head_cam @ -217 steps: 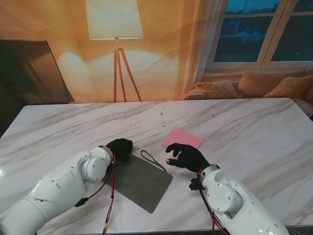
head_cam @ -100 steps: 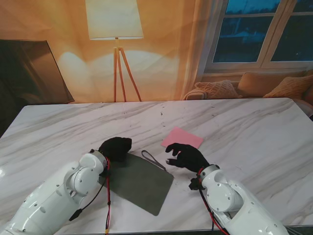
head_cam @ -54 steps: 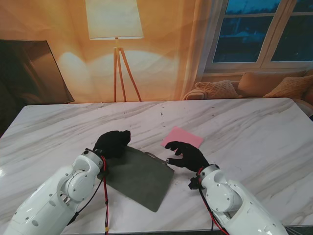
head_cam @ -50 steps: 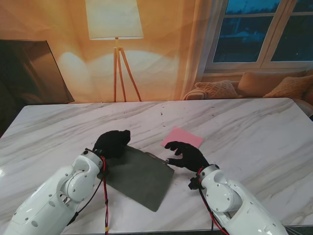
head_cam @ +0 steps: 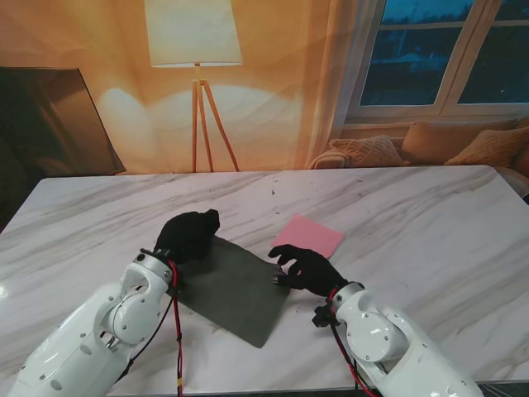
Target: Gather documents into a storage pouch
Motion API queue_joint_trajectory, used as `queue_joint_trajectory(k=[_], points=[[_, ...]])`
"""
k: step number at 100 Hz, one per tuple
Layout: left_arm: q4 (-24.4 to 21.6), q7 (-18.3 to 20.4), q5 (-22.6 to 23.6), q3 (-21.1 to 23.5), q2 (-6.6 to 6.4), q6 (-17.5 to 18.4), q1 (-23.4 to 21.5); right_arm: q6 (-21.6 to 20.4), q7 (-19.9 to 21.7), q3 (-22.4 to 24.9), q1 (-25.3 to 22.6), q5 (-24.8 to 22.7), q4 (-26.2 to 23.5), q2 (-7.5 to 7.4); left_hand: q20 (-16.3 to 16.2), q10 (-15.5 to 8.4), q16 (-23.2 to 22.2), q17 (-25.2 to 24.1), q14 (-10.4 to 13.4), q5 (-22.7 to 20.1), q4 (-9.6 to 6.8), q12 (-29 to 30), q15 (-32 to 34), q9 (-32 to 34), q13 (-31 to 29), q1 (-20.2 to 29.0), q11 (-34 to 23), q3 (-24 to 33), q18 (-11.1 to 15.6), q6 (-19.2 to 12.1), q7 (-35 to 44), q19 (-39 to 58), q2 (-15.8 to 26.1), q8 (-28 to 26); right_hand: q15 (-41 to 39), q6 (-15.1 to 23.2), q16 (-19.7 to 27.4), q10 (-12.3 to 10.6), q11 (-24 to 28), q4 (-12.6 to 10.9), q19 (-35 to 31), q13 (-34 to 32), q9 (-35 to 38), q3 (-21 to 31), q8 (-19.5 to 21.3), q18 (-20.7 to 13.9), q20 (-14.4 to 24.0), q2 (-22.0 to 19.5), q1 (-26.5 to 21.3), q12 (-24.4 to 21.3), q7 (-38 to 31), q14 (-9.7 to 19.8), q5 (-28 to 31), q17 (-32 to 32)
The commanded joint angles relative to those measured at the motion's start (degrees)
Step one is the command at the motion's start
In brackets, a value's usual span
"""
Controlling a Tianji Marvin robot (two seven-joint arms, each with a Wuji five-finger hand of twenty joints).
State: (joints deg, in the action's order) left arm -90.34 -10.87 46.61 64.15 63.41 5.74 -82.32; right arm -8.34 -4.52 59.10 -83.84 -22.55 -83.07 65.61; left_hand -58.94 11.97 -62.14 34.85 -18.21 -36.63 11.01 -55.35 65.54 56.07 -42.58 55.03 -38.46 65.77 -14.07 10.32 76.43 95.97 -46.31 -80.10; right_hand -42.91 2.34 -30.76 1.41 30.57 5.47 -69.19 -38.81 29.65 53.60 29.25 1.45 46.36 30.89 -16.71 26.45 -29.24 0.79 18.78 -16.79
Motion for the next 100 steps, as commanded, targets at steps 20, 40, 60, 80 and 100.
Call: queue_joint_trajectory(k=[20, 40, 60, 80, 100], points=[[-1.9, -1.7, -0.6, 0.2, 0.92, 0.5, -0.1, -1.2, 0.8, -1.1, -0.3, 0.0, -0.2, 0.09, -2.0, 0.0, -1.0, -3.0, -3.8, -0.3, 0.37, -1.3, 4.6, -0.5, -4.0, 3.7, -0.9, 3.2, 5.7, 0.5, 1.5, 0.5, 1.5, -2.0, -11.9, 5.3, -4.3, -0.1, 3.5, 1.8, -8.5, -7.3, 6.2, 6.2, 0.1, 0.3, 1.6, 6.2, -1.6, 3.3, -3.5, 1.9, 7.4, -5.2], [-2.5, -3.0, -0.9, 0.4, 1.18, 0.9, -0.8, -2.3, -1.8, -2.0, 0.0, -0.6, 0.6, 0.66, -2.5, 1.1, -1.0, -2.9, -3.7, -0.4, 0.35, -1.5, 4.7, -0.5, -4.0, 3.8, -0.8, 3.2, 5.8, 0.6, 1.4, 0.4, 1.5, -2.3, -18.7, 9.1, -5.6, -0.7, 7.2, 3.0, -14.0, -13.3, 14.8, 13.0, 1.5, 0.3, 0.6, 10.1, -6.1, 5.6, -7.0, 3.3, 18.0, -11.2], [-2.7, -3.5, -0.5, 0.7, 1.17, 1.6, -1.2, -2.9, -2.8, -2.6, 0.2, -0.6, 0.9, 0.93, -2.6, 0.0, -1.0, -3.1, -3.5, -0.4, 0.41, -1.6, 4.7, -0.6, -4.0, 3.7, -0.7, 3.1, 5.9, 0.4, 1.4, 0.2, 1.6, -2.4, -24.6, 12.0, -5.6, -1.0, 10.5, 11.4, -20.0, -19.7, 24.8, 14.1, -9.5, 0.2, -2.1, 12.8, -14.6, 11.1, -21.8, 4.3, 24.4, -17.4], [-2.4, -5.3, -0.1, 0.9, 1.36, 2.2, -1.3, -3.4, -5.5, -2.9, 0.4, -1.6, 1.4, 1.46, -1.5, -0.6, 0.5, -6.8, -3.6, 1.0, 1.19, -0.1, -0.3, -2.1, -1.5, 3.3, 1.8, 0.5, 4.4, -0.5, 0.3, -4.3, 3.4, -0.6, -30.1, 12.0, -5.5, -0.5, 9.9, 10.4, -26.6, -25.6, 29.8, 14.6, -13.8, -0.4, -2.6, 10.9, -24.0, 12.5, -29.0, 5.2, 34.6, -23.7], [-3.5, -4.4, -0.8, 2.2, 1.28, 1.9, -2.6, -3.9, -9.6, -2.3, 0.9, -4.7, 1.8, 1.93, 2.6, 0.6, 6.9, -16.0, -2.8, 7.6, 1.73, 1.5, -8.2, -6.7, 6.3, -1.9, 9.4, -5.2, 0.4, 0.6, -1.0, -14.4, 7.9, 11.3, -32.8, 11.9, -5.5, -0.6, 10.6, 9.8, -29.1, -26.7, 30.4, 14.0, -13.6, -0.6, -2.7, 9.6, -26.9, 12.3, -29.8, 5.4, 38.9, -24.8]])
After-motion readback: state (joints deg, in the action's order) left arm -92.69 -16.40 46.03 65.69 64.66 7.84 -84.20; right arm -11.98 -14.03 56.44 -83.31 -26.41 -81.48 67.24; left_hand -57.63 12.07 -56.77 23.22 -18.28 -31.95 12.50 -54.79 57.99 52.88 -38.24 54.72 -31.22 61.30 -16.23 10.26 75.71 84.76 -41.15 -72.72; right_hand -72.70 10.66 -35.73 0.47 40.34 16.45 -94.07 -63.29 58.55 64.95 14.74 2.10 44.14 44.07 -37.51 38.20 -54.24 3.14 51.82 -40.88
